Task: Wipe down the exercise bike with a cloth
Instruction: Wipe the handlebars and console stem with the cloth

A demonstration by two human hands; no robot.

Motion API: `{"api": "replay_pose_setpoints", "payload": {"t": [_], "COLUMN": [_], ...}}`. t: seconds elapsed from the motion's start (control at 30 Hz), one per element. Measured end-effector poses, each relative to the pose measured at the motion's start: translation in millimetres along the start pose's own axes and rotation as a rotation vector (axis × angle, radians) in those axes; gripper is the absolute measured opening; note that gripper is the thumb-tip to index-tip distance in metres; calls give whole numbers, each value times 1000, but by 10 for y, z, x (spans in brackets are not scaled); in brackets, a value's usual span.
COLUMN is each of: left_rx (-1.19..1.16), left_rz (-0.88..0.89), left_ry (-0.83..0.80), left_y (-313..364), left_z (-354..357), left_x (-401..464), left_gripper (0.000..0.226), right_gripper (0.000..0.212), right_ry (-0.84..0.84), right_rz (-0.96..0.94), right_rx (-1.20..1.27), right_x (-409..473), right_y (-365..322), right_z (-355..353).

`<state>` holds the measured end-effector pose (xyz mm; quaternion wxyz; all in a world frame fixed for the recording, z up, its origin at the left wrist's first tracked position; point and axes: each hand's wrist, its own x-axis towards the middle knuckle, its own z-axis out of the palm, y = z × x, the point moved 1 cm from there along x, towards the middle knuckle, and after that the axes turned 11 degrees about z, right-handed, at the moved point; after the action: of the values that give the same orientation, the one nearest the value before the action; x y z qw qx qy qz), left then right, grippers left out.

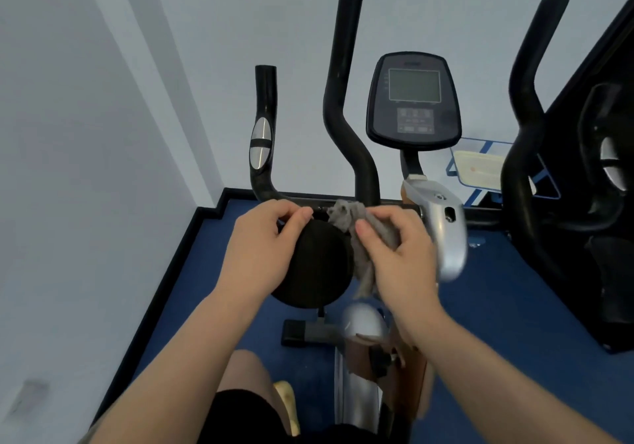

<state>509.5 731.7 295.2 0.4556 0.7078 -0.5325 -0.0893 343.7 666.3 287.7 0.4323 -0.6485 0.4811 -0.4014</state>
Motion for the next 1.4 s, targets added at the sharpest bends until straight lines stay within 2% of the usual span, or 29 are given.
{"api": "replay_pose_setpoints", "payload": {"t": [0.1,0.2,0.3,0.43,0.57,0.63,0.73,0.83,1.0,1.2,1.4], "left_rx": [-132,-151,-130,-116,-100,-83,-82,-87,54,88,72], "left_rz": [-72,-72,-69,-47,-36,-26,-40,-36,10,42,45], "left_ry": [55,100,80,60,57,61,66,64,63,88,99], "left_y": [-1,11,16,7,16,17,19,23,18,35,18], "left_z": [-4,-7,-9,-10,-22,-19,-8,-17,-20,-40,-39], "left_x": [-9,-48,-97,-134,-156,-145,-155,-170,-171,-200,-217], "left_gripper": [22,25,24,23,24,24,24,24,24,28,29], "right_gripper": [9,9,13,30,25,21,25,30,26,34,35], "right_ry": [-62,7,43,-145,-152,-136,-112,-88,-74,-134,-94], "right_rz": [149,106,-10,-23,30,6,-57,-70,-113,-143,-183], "right_rx": [118,128,7,-305,-256,-308,-430,-433,-612,-502,-696], "right_x": [28,33,99,-55,-202,-136,-137,-289,-129,-216,-143], "right_y": [-47,-186,-359,-327,-239,-297,-406,-356,-426,-284,-404], "right_z": [-33,-6,53,157,12,49,213,186,324,137,333]}}
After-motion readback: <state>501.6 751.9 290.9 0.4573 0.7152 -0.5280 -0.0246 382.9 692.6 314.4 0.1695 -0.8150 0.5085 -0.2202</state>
